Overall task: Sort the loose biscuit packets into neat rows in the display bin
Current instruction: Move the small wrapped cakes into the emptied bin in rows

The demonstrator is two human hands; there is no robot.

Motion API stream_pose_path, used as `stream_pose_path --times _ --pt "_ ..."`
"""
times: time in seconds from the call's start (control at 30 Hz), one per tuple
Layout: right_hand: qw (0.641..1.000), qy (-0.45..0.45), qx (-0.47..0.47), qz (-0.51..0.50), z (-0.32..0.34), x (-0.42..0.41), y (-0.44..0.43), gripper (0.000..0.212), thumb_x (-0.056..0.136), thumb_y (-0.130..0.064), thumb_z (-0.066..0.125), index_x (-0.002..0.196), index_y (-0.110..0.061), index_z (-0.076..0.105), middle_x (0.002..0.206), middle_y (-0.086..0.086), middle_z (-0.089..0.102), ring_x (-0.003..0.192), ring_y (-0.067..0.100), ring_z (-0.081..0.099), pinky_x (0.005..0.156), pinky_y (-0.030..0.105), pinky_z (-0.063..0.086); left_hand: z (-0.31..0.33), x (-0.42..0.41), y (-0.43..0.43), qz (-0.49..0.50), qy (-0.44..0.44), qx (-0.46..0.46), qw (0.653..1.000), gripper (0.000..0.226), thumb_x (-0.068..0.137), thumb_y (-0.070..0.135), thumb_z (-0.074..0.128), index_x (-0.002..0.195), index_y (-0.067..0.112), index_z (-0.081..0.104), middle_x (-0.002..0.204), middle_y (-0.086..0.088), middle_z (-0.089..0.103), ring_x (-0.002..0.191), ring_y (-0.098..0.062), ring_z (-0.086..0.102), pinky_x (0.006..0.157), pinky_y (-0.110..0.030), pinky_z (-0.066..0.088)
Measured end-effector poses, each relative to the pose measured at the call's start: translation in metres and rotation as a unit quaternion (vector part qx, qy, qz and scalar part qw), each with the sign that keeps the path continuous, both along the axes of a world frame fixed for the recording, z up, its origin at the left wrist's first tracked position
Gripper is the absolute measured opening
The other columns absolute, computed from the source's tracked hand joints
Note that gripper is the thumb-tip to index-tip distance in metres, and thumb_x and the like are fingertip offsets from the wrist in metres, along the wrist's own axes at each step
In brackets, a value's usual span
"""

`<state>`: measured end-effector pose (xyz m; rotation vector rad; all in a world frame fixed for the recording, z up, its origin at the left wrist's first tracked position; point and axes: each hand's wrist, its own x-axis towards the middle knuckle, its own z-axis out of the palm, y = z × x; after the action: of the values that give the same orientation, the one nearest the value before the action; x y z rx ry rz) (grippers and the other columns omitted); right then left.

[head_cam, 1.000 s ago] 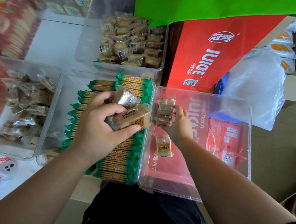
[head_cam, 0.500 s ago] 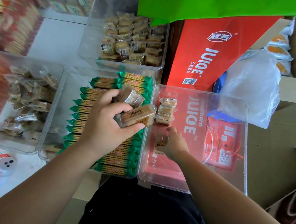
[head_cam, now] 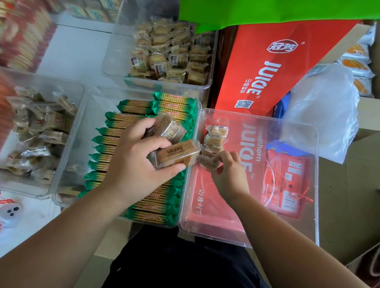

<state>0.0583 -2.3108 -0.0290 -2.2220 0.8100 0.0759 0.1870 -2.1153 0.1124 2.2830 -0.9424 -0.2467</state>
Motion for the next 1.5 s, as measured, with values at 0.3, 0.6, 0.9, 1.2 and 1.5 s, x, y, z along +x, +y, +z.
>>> stream_pose_path --times 0.3,0.6,0.9,1.2,1.5 --pt "0.989 0.030 0.083 -0.117 -0.010 -0.010 -0.013 0.035 0.078 -0.016 0.080 0.078 -0.018 0.046 0.071 0.000 0.058 0.063 0.019 0.051 0.053 0.028 0.038 0.009 -0.006 0.001 -0.010 0.006 -0.007 1.000 0.046 0.069 0.055 0.077 0.093 0.016 0.079 0.133 -0.006 0.057 0.122 -0.028 0.054 0.097 -0.045 0.050" --pt "0.983 0.104 0.145 -0.046 -0.002 -0.005 -0.013 0.035 0.092 -0.041 0.070 0.114 -0.016 0.059 0.088 -0.006 0.071 0.074 0.010 0.066 0.057 0.024 0.049 0.021 -0.014 -0.002 -0.001 0.017 -0.002 1.000 0.043 0.066 0.050 0.087 0.094 0.018 0.080 0.132 -0.003 0.057 0.123 -0.022 0.053 0.099 -0.033 0.042" --pt "0.946 0.135 0.282 -0.088 0.018 -0.019 -0.030 0.048 0.093 -0.016 0.059 0.140 -0.017 0.047 0.102 0.003 0.073 0.093 0.026 0.070 0.082 0.044 0.061 0.020 -0.025 -0.012 0.015 0.039 0.003 0.999 0.044 0.063 0.054 0.087 0.092 0.022 0.080 0.131 0.008 0.050 0.124 -0.022 0.051 0.099 -0.037 0.041" --pt "0.804 -0.132 0.578 -0.044 0.119 -0.033 -0.034 0.043 0.092 -0.017 0.068 0.131 -0.003 0.056 0.116 0.022 0.066 0.104 0.031 0.067 0.093 0.056 0.055 0.021 -0.037 -0.051 0.012 0.073 0.022 0.997 0.041 0.058 0.052 0.090 0.089 0.027 0.079 0.123 0.008 0.051 0.122 -0.019 0.051 0.101 -0.037 0.042" --pt "0.799 -0.242 0.540 -0.107 0.114 -0.041 -0.058 0.032 0.088 -0.006 0.068 0.117 0.004 0.059 0.107 0.022 0.067 0.093 0.028 0.067 0.084 0.040 0.058 0.021 -0.029 -0.057 0.015 0.168 -0.046 0.985 0.037 0.083 0.066 0.062 0.078 0.031 0.074 0.094 0.004 0.058 0.088 -0.008 0.058 0.074 -0.028 0.048"
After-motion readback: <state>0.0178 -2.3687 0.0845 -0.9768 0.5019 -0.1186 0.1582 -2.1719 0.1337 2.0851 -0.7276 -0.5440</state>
